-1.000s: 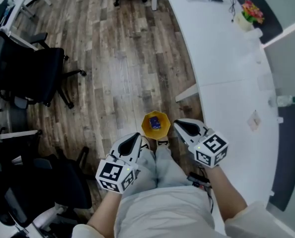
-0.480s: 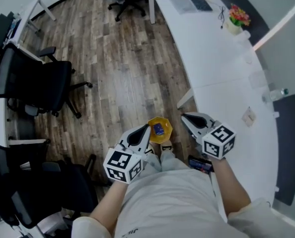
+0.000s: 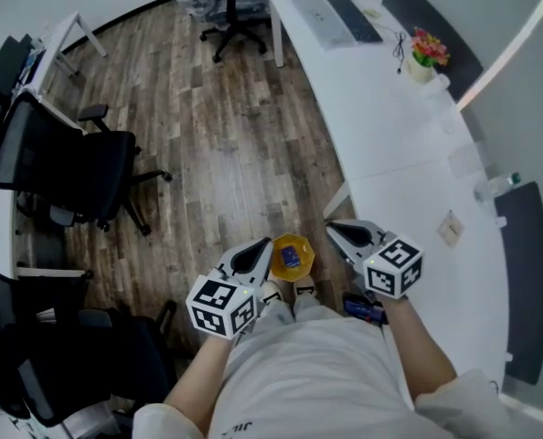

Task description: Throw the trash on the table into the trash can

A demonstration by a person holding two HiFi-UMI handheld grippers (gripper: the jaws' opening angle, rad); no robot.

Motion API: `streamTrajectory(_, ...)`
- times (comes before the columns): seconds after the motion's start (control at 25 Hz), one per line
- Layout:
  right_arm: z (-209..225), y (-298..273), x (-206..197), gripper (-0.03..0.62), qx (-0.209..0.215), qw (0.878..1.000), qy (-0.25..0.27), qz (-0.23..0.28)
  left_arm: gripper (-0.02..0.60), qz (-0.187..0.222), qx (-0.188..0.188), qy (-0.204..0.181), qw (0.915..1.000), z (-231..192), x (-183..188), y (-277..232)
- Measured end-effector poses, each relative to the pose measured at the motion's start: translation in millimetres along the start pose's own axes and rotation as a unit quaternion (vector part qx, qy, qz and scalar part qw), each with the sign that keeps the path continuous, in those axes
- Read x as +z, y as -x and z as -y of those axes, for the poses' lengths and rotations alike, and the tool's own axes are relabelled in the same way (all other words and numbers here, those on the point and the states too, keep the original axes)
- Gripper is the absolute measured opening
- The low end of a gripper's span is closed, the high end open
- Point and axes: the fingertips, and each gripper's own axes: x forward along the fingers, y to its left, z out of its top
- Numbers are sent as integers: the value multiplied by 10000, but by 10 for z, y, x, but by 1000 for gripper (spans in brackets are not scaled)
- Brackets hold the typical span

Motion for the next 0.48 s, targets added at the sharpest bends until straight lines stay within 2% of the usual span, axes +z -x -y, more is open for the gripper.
streamTrajectory(0.2, -41, 17, -21, 34, 30, 10000, -57, 36, 0, 39, -131, -16, 9999, 48, -20, 52)
streamTrajectory(0.48, -48, 65, -23, 34, -10, 9998, -125, 124, 2, 120, -44, -136, 9998, 73, -15, 66)
